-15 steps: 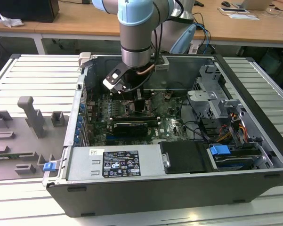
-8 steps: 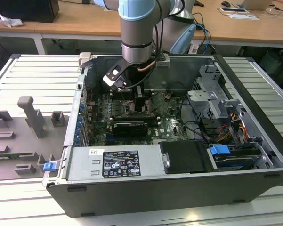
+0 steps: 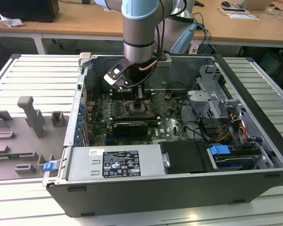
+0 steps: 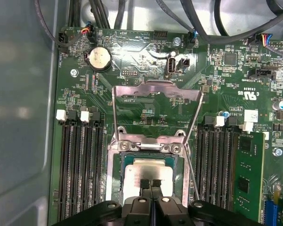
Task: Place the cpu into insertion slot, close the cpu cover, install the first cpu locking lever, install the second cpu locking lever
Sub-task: 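Place the cpu into insertion slot, then close the cpu cover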
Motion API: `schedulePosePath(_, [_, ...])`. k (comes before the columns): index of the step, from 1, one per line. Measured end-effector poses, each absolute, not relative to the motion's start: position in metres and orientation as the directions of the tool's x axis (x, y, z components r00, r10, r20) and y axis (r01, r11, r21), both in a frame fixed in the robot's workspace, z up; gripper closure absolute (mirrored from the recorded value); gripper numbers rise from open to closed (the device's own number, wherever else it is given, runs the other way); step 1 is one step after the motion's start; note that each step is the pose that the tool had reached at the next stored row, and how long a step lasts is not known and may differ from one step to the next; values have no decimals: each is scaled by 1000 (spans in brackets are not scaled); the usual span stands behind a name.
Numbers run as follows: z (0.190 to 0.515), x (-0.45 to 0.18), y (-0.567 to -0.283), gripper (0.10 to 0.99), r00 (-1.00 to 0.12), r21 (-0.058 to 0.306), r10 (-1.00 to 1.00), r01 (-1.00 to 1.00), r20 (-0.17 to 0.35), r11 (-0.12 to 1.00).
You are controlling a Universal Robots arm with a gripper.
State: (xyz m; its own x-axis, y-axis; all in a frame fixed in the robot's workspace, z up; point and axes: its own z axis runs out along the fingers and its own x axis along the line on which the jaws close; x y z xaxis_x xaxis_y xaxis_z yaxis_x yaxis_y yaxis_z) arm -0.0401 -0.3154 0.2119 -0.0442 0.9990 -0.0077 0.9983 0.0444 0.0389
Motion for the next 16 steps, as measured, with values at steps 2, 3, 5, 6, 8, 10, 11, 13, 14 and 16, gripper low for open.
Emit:
schedulePosePath(2, [212,-40,-315,980,-44,39,999,998,-8,44])
schedulePosePath(3, [213,-40,-315,980,-44,39,999,998,-8,44])
schedulePosePath(5, [213,-40,-315,980,-44,39,999,998,-8,44])
schedulePosePath(6, [213,-40,-315,980,-44,39,999,998,-8,44])
schedulePosePath(8, [214,-40,-315,980,-44,39,999,998,-8,44])
schedulePosePath(10, [216,-40,-315,980,-44,39,999,998,-8,44])
schedulePosePath(11, [218,-40,-315,980,-44,39,999,998,-8,44])
schedulePosePath(13, [222,-40,-315,980,-44,39,999,998,-8,44])
schedulePosePath(14, [223,-40,-315,980,-44,39,999,998,-8,44])
schedulePosePath(16, [226,-40,-315,980,-44,39,999,998,-8,44])
